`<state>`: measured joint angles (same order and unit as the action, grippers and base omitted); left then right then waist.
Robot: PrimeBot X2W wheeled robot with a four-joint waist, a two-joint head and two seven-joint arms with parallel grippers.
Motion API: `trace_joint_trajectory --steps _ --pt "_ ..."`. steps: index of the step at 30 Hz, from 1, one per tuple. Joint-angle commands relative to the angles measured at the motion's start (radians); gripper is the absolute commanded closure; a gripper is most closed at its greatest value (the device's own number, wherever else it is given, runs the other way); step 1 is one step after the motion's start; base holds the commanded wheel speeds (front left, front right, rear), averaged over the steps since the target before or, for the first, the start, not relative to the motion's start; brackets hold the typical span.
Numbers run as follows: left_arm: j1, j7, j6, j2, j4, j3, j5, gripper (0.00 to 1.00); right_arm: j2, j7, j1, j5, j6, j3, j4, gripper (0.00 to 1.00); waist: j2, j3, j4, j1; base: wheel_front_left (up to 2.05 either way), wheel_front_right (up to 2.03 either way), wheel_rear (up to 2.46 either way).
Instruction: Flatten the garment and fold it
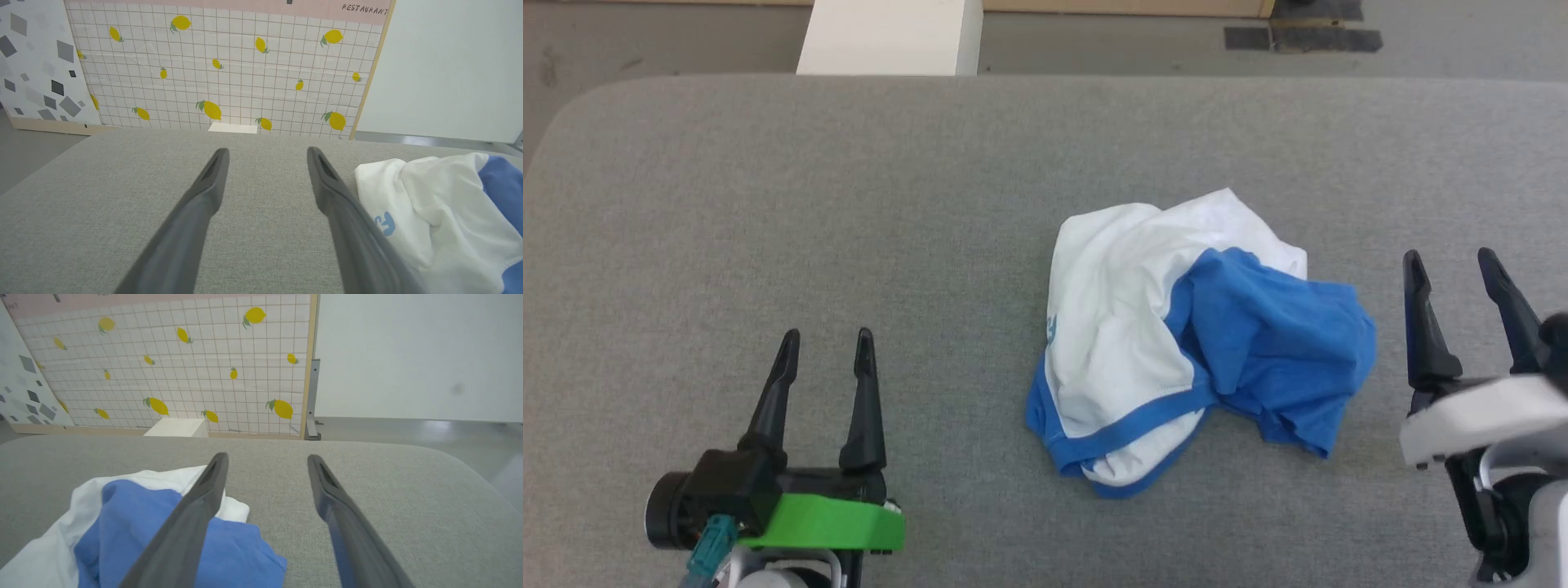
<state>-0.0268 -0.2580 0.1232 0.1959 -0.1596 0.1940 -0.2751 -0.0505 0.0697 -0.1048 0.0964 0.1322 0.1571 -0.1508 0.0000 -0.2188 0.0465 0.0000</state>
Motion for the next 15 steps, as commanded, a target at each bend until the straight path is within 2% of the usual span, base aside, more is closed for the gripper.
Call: trace_joint_trajectory --steps 1,7,15 --pt "0.023 -0.004 -0.015 -0.013 0.009 -0.01 0.011 0.0 -0.001 0.056 -0.021 0.006 -0.002 0.003 -0.003 0.0 0.0 -0.023 0.014 0.0 0.0 0.0 0.0" --pt "0.042 -0.004 -0.075 -0.065 0.045 -0.032 0.039 0.0 -0.046 0.381 -0.007 0.031 -0.002 0.007 0.015 0.0 0.0 -0.078 0.051 0.0 0.0 0.0 0.0" --pt "0.066 -0.004 -0.131 -0.103 0.079 -0.055 0.072 0.0 -0.053 0.591 0.024 0.027 -0.002 0.031 0.063 0.0 0.0 -0.117 0.093 0.0 0.0 0.0 0.0"
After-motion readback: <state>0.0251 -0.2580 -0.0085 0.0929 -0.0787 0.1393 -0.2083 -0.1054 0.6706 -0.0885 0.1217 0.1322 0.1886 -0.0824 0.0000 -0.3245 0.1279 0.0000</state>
